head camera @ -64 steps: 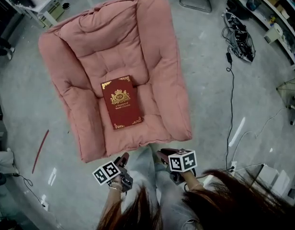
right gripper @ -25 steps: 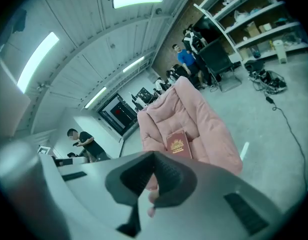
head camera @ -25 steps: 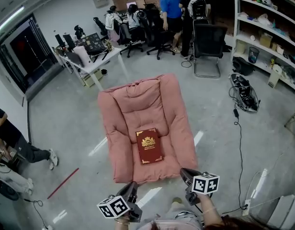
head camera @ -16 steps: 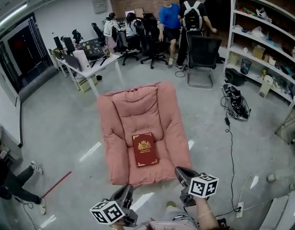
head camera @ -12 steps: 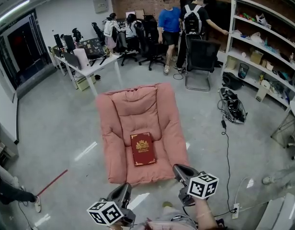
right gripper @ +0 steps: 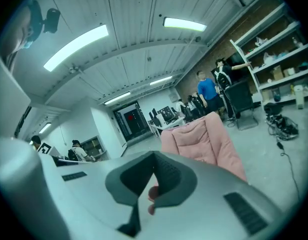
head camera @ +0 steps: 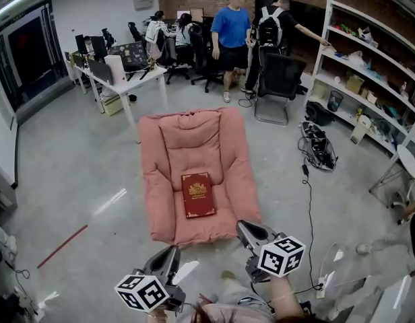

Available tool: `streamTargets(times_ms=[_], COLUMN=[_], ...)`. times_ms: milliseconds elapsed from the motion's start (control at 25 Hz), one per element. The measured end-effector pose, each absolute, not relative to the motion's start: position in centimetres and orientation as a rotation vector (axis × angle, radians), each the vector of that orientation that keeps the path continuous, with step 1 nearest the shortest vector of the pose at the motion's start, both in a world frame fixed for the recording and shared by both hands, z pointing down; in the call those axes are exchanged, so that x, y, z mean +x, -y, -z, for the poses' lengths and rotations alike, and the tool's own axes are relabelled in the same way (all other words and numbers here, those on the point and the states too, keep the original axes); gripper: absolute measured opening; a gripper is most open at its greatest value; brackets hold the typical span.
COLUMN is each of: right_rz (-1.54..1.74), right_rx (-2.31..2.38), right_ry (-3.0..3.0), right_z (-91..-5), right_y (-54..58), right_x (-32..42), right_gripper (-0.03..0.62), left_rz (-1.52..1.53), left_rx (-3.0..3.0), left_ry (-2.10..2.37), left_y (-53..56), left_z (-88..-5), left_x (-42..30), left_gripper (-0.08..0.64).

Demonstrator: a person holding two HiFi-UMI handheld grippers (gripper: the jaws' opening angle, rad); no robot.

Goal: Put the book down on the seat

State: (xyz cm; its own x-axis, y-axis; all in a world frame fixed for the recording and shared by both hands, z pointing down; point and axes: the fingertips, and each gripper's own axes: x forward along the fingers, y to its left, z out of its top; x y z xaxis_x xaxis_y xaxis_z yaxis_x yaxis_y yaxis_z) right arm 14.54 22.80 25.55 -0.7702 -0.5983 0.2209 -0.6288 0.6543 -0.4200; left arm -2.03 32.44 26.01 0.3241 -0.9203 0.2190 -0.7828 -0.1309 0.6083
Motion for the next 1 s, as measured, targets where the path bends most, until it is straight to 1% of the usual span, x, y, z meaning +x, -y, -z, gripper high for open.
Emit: streamTargets(times_ms=[400, 1000], right_rz=[-0.617, -0.624], right_rx=[1.075, 1.109], right_ry=[2.736, 2.655], right_z=[-23.9, -25.0], right_y=[-28.2, -33.7], right_x=[13.9, 14.3], right_gripper=[0.016, 0.015], left_rz=[0.260, 0.215], left_rx=[1.986, 2.006], left_ry=[1.485, 1.394], left_y=[-36.6, -42.7], left_z=[-24.5, -27.0], left_x=[-3.1, -1.0], left_gripper=[-0.002, -0.002])
